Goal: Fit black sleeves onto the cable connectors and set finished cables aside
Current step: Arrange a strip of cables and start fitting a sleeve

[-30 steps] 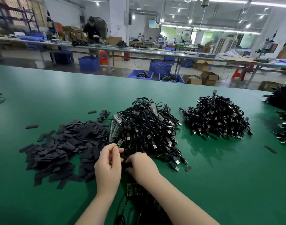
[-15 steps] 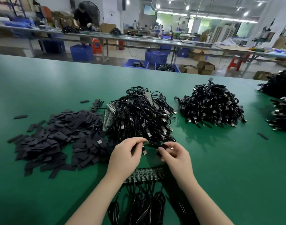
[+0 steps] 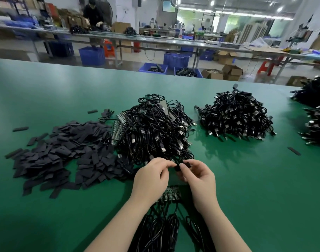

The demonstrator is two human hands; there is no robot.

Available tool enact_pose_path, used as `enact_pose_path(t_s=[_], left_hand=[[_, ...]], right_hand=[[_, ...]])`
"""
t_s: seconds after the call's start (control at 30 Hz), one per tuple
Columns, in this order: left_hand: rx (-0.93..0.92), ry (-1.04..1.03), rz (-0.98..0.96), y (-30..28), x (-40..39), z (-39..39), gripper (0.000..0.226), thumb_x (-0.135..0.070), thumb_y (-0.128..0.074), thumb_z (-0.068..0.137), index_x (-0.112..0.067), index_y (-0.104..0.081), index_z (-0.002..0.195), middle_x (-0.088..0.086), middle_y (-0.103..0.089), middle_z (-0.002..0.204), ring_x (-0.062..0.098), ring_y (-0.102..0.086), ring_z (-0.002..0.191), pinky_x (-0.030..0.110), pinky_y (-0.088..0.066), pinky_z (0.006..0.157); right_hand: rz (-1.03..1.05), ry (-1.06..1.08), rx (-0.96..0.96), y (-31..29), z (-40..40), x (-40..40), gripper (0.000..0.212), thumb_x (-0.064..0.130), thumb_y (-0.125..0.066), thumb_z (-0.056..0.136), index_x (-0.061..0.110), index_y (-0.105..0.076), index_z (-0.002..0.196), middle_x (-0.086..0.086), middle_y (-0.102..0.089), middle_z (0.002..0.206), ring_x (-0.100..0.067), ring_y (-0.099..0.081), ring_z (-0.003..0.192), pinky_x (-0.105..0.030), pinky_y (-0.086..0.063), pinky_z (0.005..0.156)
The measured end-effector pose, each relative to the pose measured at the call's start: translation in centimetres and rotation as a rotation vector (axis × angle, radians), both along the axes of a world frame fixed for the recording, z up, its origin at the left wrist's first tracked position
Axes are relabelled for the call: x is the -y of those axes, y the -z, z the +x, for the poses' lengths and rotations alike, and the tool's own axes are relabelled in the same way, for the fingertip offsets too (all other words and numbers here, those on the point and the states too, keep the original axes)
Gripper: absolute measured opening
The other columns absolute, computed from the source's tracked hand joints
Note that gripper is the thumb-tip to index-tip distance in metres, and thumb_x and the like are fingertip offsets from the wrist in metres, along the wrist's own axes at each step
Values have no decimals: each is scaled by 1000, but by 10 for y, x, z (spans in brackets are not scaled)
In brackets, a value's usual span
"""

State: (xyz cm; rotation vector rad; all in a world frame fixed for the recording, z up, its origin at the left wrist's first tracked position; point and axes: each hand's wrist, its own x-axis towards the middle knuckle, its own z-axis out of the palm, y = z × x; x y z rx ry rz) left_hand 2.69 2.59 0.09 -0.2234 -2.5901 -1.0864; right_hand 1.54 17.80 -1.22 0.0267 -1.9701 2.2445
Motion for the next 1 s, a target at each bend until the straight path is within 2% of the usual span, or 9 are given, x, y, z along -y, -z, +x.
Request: enact_pose_path(t_s=[0.1, 0.23, 0.33, 0.43, 0.53, 0.67, 0.87, 1.0], left_hand=[[-27, 33, 2, 0, 1, 2, 27, -23, -58, 92, -36, -69, 113, -24, -61, 109, -2, -58, 92, 19, -51, 72], [-16, 32, 76, 3, 2, 3, 27, -33, -70, 85, -39, -70, 111, -29, -59, 105, -2, -59, 88, 17, -50, 73], [4, 38, 87, 2, 3, 3, 27, -41, -73, 82, -41, -70, 109, -32, -58, 103, -1, -59, 88, 19, -51, 74], [13, 52, 74, 1, 3, 4, 30, -48, -73, 78, -43, -70, 107, -34, -58, 103, -3, -59, 88, 15, -49, 73], [0, 19, 98, 2, 4, 3, 24, -41, -72, 83, -42, -71, 107, -34, -58, 101, -6, -59, 89, 11, -48, 74], [-16, 18, 142, 3, 5, 2, 21, -36, -71, 86, -39, -72, 107, -36, -58, 102, -14, -54, 100, 2, -40, 77], [-22, 40, 195, 8, 8, 0, 21, -29, -69, 89, -40, -71, 107, -38, -56, 113, -12, -55, 104, 6, -43, 80], [-22, 37, 216, 10, 11, 1, 21, -26, -69, 89, -41, -71, 104, -35, -59, 109, -9, -57, 104, 8, -44, 85]], right_hand=[[-45, -8, 12, -3, 0, 1, 18, 4, -75, 85, 22, -74, 84, -2, -73, 79, -17, -72, 71, -20, -54, 63], [-64, -19, 26, -4, -1, 1, 20, 5, -75, 85, 25, -74, 87, 2, -67, 69, -16, -68, 62, -22, -54, 60], [-32, -19, 28, -5, -2, 1, 21, 6, -75, 85, 27, -76, 89, 0, -62, 65, -12, -60, 58, -22, -52, 60], [-21, -17, 33, -5, -2, 1, 20, 9, -77, 84, 28, -76, 90, -4, -56, 66, -14, -55, 61, -24, -53, 62], [-71, -59, 37, -5, -1, 1, 20, 6, -77, 84, 24, -77, 94, -3, -56, 65, -12, -58, 60, -21, -52, 62], [-100, -159, 33, -3, -1, -3, 32, 3, -74, 85, 21, -74, 111, 2, -60, 64, -11, -61, 62, -20, -52, 68], [-128, -224, 88, -6, -1, -7, 30, 21, -80, 71, 23, -79, 101, -4, -65, 72, -16, -67, 71, -21, -54, 70], [-70, -240, 81, -9, 3, -5, 27, 11, -78, 80, 26, -78, 103, -4, -73, 77, -14, -71, 76, -21, -55, 71]])
